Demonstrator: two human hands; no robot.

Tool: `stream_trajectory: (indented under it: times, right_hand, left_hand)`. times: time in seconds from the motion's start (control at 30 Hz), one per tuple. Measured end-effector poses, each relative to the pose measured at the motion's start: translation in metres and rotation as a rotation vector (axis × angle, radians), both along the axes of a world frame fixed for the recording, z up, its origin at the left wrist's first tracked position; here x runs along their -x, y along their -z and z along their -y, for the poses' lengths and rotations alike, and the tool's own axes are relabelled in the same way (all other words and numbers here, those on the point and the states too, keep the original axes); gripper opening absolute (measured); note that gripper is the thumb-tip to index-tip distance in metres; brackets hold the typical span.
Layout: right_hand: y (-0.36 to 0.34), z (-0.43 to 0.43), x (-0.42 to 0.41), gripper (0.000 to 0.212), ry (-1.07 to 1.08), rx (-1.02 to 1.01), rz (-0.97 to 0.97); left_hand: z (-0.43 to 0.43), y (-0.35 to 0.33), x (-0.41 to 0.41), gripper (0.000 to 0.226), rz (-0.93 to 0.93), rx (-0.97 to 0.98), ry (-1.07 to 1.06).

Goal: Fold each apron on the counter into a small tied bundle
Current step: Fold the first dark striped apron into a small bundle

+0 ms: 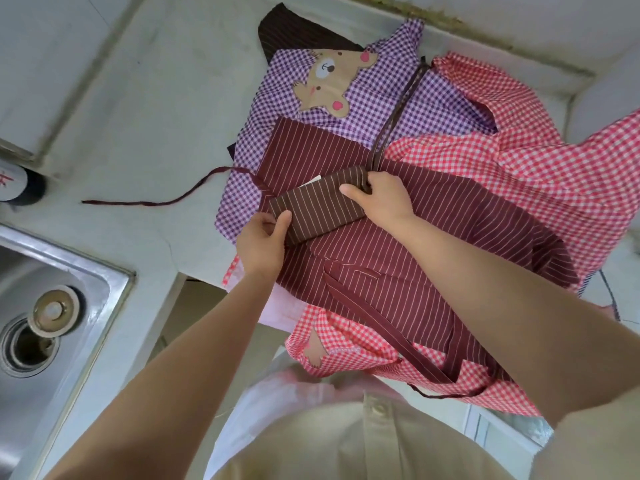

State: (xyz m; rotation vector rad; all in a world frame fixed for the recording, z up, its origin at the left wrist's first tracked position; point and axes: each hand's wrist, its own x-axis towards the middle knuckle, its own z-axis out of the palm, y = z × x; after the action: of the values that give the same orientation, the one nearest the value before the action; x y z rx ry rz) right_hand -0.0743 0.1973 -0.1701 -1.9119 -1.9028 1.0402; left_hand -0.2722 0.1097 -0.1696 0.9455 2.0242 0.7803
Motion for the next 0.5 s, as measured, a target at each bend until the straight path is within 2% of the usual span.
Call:
stream_trajectory:
  times: [0.03, 0.1, 0.2, 0.23, 0.33, 0.43, 0.5]
  right_hand:
    - [0.001, -0.001, 0.003, 0.047, 0.007, -0.011, 0.045]
    - [0.000, -0.001, 0.009, 0.046, 0.013, -0.022, 0.121]
    - [-0.002, -0.004, 0.014, 0.043, 0.032, -0.015, 0.162]
    - [-0.003, -0.004, 0.015, 0.042, 0.035, -0.006, 0.162]
    - [-0.006, -0.005, 0.016, 0.039, 0.035, 0.033, 0.144]
    - [-0.009, -0.001, 0.009, 0.029, 0.038, 0.078, -0.001]
    - [-0.014, 0.004, 0.002, 0.029, 0.051, 0.099, -0.114]
  left_hand:
    - [-0.003, -0.002, 0.001, 0.029, -0.109, -0.004, 0.006]
    - [-0.011, -0.003, 0.004, 0.034, -0.349, -0.135, 0.125]
    - [-0.030, -0.002, 0.007, 0.044, -0.624, -0.340, 0.517]
    - [-0.037, -0.003, 0.004, 0.048, -0.668, -0.317, 0.623]
    - [-0.054, -0.004, -0.008, 0.063, -0.714, -0.006, 0.718]
    - [-0.072, -0.014, -0.012, 0.061, -0.683, 0.181, 0.736]
    - [-0.084, -0.020, -0.009, 0.056, -0.667, 0.214, 0.816]
